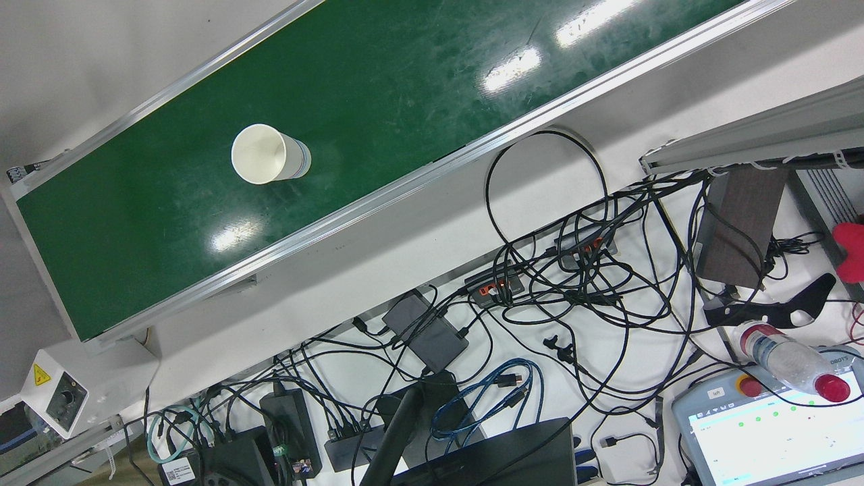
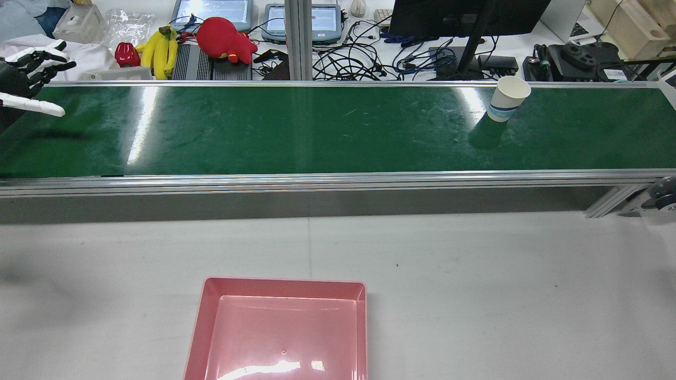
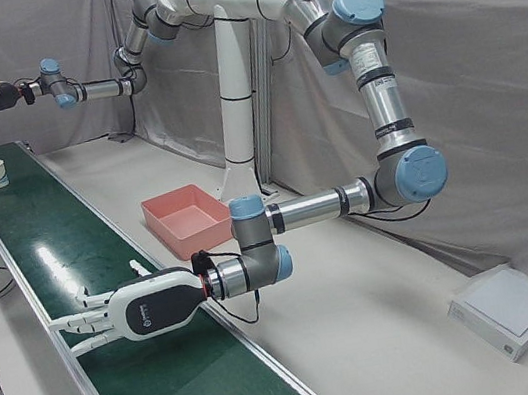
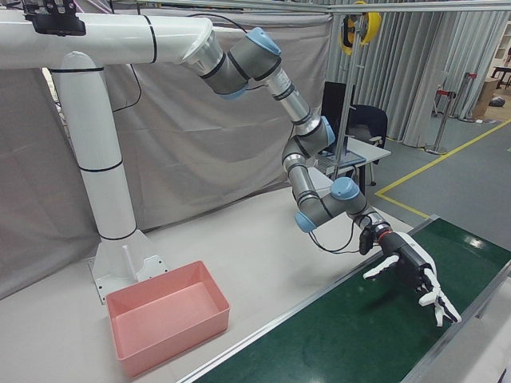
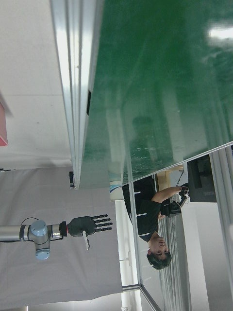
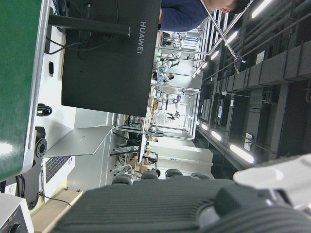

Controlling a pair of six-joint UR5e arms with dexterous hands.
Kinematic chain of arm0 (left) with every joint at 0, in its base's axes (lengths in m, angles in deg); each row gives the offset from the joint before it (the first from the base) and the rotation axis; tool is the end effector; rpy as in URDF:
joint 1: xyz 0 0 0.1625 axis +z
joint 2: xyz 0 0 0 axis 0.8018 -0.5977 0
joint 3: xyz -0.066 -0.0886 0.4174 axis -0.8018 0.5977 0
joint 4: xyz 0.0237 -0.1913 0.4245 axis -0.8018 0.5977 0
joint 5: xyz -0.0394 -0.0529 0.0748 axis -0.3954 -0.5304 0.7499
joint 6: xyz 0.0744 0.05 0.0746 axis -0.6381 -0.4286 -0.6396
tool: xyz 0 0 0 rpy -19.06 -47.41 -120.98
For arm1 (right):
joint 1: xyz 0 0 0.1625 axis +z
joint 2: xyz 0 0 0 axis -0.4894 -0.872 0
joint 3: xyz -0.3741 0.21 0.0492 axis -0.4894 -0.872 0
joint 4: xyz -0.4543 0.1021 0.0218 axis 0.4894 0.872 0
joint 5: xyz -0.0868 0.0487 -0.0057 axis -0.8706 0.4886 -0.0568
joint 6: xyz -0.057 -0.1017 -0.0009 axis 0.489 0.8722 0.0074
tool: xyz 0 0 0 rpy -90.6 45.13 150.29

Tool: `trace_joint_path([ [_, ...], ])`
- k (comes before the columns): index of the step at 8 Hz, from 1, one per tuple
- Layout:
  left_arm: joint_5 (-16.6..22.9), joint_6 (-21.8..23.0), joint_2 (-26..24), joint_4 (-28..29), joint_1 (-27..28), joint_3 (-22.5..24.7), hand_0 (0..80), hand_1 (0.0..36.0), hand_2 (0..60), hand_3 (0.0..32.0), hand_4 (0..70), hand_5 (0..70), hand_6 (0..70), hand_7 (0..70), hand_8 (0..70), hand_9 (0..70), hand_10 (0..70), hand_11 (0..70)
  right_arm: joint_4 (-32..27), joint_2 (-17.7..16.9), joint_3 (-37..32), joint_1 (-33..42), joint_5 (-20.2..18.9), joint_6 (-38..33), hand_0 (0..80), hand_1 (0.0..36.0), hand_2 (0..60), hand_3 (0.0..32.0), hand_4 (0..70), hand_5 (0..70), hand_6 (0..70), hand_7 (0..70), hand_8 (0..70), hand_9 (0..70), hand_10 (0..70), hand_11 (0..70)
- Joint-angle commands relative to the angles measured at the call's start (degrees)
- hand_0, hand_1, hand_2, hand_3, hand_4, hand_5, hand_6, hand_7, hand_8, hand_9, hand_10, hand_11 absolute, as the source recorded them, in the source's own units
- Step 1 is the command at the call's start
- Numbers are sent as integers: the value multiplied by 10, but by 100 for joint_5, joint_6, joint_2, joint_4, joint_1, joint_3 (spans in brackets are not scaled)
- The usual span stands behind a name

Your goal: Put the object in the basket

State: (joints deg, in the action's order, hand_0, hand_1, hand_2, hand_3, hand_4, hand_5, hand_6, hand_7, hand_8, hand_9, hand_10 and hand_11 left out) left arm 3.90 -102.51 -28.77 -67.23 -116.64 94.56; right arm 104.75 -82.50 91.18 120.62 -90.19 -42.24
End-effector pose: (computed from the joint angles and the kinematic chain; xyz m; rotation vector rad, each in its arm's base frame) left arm 0.1623 -0.6697 0.5321 -0.0340 2.2653 -1.7006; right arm 0.1449 -0.5599 0.6538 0.1213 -2.1188 2.2271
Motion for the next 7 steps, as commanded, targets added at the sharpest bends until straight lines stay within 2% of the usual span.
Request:
trace_joint_path([
  [1, 0, -1, -2, -3, -20, 0, 679, 260, 13, 0, 177, 348, 71, 63, 120, 178, 0, 12, 0, 0, 0, 0, 0, 0, 0, 0, 0, 0, 0, 0, 0, 0, 0, 0, 0, 0],
  [2, 0, -1, -11, -3, -21, -9, 664, 259, 24, 0, 184, 356, 72, 65, 124, 184, 0, 13, 0, 0, 0, 0, 0, 0, 0, 0, 0, 0, 0, 0, 0, 0, 0, 0, 0, 0],
  [5, 0, -1, -11, -3, -38, 0, 668, 255, 6, 0, 184, 351, 73, 63, 124, 183, 0, 9, 0, 0, 0, 0, 0, 0, 0, 0, 0, 0, 0, 0, 0, 0, 0, 0, 0, 0],
  [7, 0, 8, -29, -3, -38, 0, 643, 244, 0, 0, 183, 348, 73, 63, 124, 183, 0, 6, 0, 0, 0, 0, 0, 0, 0, 0, 0, 0, 0, 0, 0, 0, 0, 0, 0, 0],
])
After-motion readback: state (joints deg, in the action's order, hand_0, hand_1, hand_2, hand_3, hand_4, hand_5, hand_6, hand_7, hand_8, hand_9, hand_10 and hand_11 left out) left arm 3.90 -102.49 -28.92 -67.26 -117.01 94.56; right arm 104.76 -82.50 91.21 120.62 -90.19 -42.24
